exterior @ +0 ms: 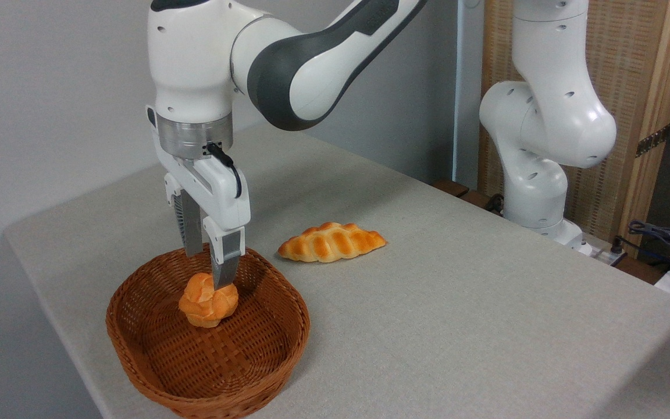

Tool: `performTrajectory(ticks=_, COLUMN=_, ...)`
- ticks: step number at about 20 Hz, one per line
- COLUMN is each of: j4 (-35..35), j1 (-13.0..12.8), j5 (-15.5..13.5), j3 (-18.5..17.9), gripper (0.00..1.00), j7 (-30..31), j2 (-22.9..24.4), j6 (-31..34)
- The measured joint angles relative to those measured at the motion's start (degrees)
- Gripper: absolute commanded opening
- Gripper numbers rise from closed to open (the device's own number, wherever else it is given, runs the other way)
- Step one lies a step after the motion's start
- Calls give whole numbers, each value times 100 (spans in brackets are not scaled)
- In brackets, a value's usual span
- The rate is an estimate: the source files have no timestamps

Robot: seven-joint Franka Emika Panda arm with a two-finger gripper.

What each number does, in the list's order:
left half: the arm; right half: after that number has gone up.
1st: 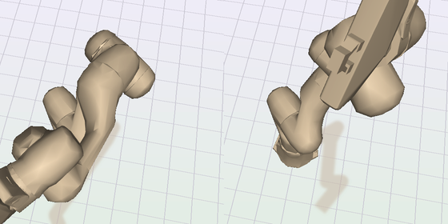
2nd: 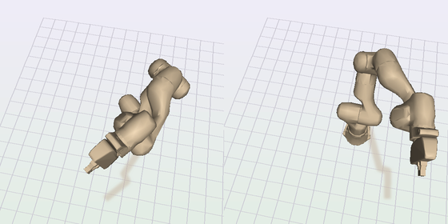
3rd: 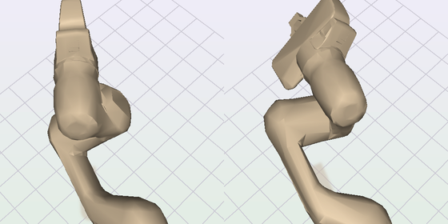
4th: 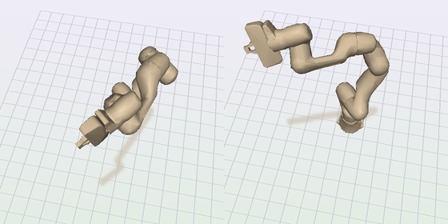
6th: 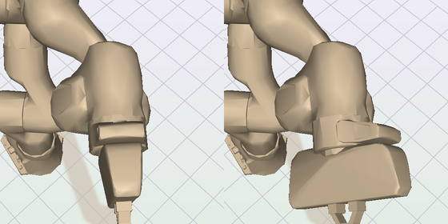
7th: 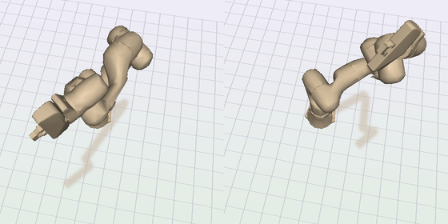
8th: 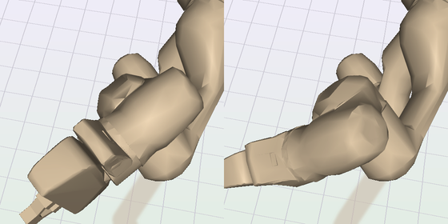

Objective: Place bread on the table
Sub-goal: 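Move the gripper over the basket and lower it onto the round bun, then close the gripper fingers around the round orange bun in the basket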

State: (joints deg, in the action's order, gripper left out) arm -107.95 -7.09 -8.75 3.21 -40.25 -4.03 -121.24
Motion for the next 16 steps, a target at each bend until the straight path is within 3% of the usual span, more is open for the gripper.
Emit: performTrajectory(ticks=16, j4=-1, j1=-2, j5=1, j3=142, gripper=100, j7=-2, j2=-175, j6=0)
